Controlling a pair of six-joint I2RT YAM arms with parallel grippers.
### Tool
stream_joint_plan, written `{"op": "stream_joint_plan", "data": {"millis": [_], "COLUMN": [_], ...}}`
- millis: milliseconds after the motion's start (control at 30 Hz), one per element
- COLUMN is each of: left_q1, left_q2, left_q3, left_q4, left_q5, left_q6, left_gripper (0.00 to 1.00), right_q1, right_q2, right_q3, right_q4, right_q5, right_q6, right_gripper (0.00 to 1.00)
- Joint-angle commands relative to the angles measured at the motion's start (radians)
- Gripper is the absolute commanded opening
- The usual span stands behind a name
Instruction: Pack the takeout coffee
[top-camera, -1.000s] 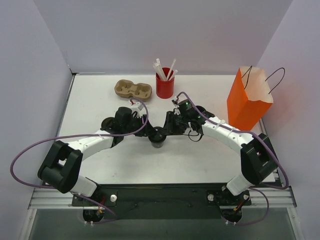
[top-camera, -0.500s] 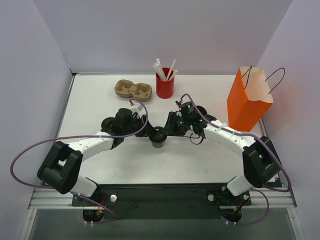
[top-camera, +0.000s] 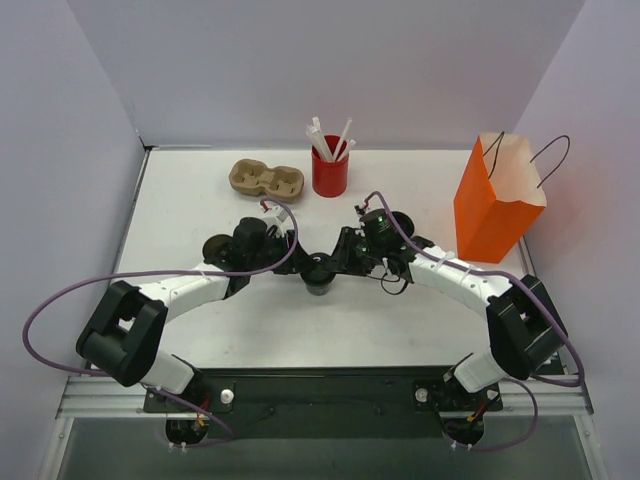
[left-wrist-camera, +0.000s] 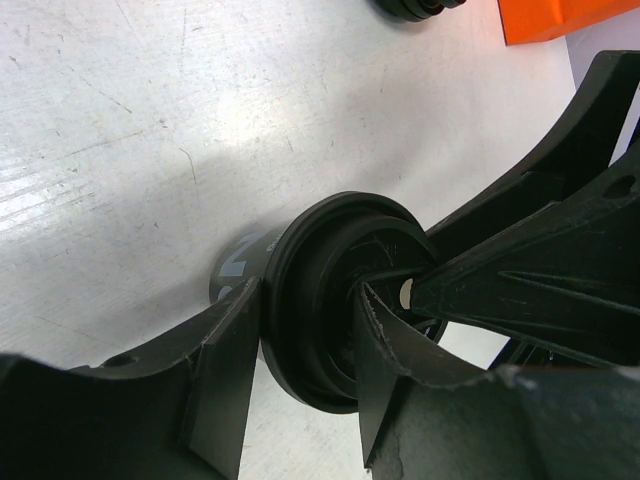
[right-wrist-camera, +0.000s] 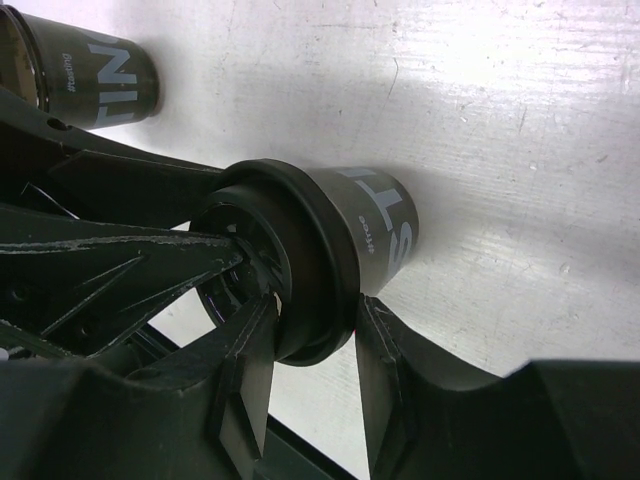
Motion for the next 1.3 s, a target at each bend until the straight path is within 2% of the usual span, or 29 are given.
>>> {"op": "stream_joint_plan", "data": {"millis": [0,367,667,733,933,1100,1267], "left_q1": [-0.007,-0.006,-0.007,-0.009,-0.009,-0.007,-0.007], "left_q2": [0.082,0.139,0.172,0.173,0.173,0.176,0.177], "left_q3": [-0.060,-0.063,-0.080,-0.075,-0.049,-0.039,-0.023], "left_q4": [-0.232,-0.226,-0.184,-0.190,-0.221,-0.240,-0.244], "left_q5": [-0.119,-0.127,-0.128,-0.135,-0.139,-0.135,-0.127], "left_q6": [0.068,0.060,0.042,0.046,0.081,0.095,0.108], "left_gripper": [0.49,0.48,0.48,0.48,0.48,0.48,0.48], "right_q1": [0.007,-0.055,-0.060,-0.059,-0.083,-0.123,-0.134], "right_q2": [-0.026,0.010,0.038,0.009,-0.135,-0.132,-0.100], "right_q3": [-0.077,-0.278,-0.361,-0.363,-0.199,-0.088,-0.041], "right_q4": [0.081,0.339,0.342,0.321,0.152,0.100,0.048], "right_q5": [0.010,-0.111,-0.080,-0.076,-0.089,-0.152,-0.142], "right_q6": [-0.011,0.079,0.116,0.110,0.026,-0.023,-0.063], "right_gripper": [0.22,0.22,0.22,0.25,0.43,0.49,0.50]}}
